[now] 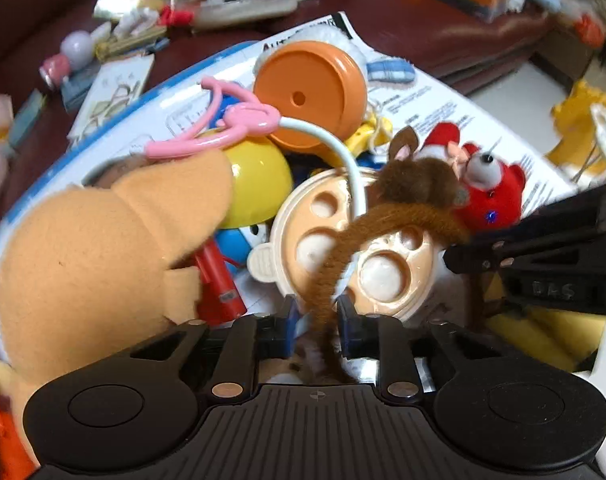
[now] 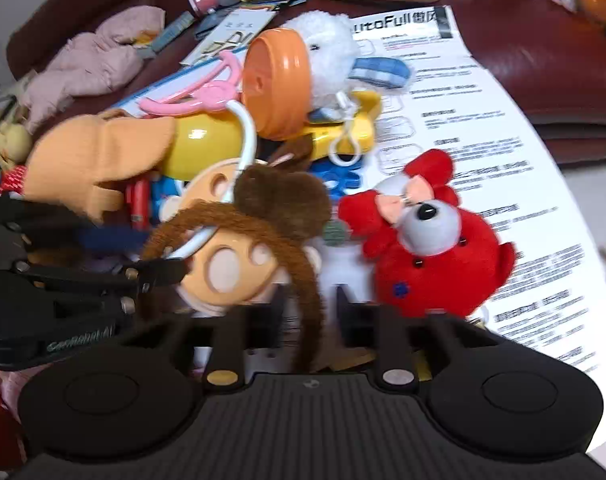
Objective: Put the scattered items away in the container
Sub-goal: 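Close the left tool on the brown fuzzy bear-ear headband, then lift the headband with the left tool and carry it over the red box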
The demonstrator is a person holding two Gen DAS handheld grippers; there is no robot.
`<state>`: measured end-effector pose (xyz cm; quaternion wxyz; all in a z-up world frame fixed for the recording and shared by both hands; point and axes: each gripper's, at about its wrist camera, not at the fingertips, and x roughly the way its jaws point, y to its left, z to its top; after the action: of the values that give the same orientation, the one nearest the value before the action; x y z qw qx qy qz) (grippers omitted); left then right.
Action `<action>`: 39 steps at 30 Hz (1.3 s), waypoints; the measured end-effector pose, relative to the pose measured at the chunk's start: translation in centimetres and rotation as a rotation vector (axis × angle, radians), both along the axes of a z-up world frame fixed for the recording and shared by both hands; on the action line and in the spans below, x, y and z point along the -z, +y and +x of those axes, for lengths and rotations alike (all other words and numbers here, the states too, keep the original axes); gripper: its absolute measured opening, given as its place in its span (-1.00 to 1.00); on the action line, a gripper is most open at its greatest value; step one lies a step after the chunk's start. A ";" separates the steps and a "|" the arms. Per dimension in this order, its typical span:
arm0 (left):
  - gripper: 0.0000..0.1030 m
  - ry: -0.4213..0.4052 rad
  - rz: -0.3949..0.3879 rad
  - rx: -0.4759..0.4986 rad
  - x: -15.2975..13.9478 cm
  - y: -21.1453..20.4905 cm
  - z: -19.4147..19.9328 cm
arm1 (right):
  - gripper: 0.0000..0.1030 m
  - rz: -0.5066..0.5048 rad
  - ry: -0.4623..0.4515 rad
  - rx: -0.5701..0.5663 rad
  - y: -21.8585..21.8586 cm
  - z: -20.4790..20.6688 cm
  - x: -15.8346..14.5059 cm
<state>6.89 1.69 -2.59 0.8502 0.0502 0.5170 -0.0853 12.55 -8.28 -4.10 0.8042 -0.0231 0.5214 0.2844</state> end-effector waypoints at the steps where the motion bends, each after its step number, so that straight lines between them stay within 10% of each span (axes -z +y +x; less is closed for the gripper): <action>1: -0.70 -0.007 0.010 0.008 0.0 -0.2 -0.1 | -0.81 0.024 0.009 0.007 -0.1 -0.1 -0.2; 7: -0.15 -0.024 0.066 0.031 0.2 -1.3 -0.2 | -0.81 0.076 0.065 0.013 -0.3 -0.5 -0.4; 13: -0.99 -0.037 0.105 0.034 -0.7 -2.0 -0.8 | -0.81 0.063 0.054 0.055 -1.1 -0.7 -0.6; 29: -0.98 -0.139 0.128 -0.080 -8.0 1.0 -7.1 | -0.81 0.180 -0.009 -0.045 0.5 -4.5 -7.4; 39: -0.94 -0.218 0.173 -0.347 -15.4 10.6 -16.0 | -0.78 0.238 -0.112 -0.343 11.8 -9.5 -14.6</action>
<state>-9.13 12.25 12.79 0.8957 0.0421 0.4281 0.1128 3.01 3.48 10.51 0.7687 -0.0324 0.4271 0.4750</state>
